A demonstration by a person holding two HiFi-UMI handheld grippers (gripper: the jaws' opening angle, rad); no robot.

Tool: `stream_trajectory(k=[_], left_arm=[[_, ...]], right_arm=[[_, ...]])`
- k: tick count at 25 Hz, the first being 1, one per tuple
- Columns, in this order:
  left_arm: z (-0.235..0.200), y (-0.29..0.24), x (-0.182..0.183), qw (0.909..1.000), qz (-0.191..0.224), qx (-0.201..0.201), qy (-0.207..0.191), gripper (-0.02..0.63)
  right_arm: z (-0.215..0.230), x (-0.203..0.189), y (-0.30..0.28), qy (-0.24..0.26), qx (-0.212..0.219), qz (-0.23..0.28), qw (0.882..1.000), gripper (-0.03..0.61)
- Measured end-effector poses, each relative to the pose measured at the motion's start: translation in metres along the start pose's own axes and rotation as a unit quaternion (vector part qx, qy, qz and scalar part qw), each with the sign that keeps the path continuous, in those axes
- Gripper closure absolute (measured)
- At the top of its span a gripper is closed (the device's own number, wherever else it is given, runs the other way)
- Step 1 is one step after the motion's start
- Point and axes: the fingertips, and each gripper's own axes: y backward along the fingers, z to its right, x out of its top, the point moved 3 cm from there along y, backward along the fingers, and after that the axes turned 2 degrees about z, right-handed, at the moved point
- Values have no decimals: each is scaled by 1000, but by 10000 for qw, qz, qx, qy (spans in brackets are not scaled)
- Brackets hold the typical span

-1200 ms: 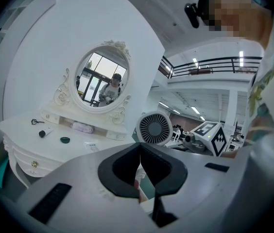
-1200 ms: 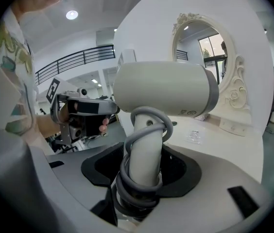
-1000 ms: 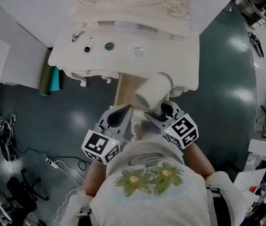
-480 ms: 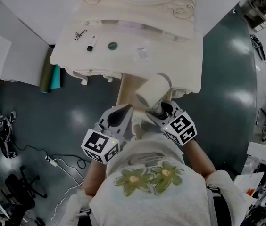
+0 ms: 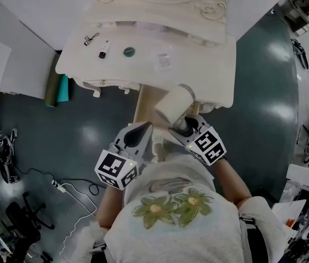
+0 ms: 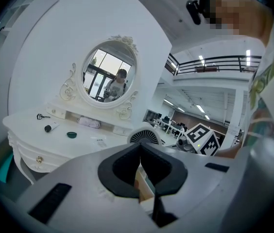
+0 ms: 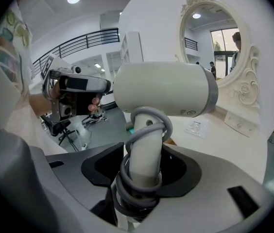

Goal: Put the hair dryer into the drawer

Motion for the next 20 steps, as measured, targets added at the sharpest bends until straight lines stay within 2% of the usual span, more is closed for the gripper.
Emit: stream_trajectory(k=[20], left_arm=[[-5,1,-15,9997,-76,208,126,603]], right_arm=[[4,-21,-23,221,285,-433,9984,360]])
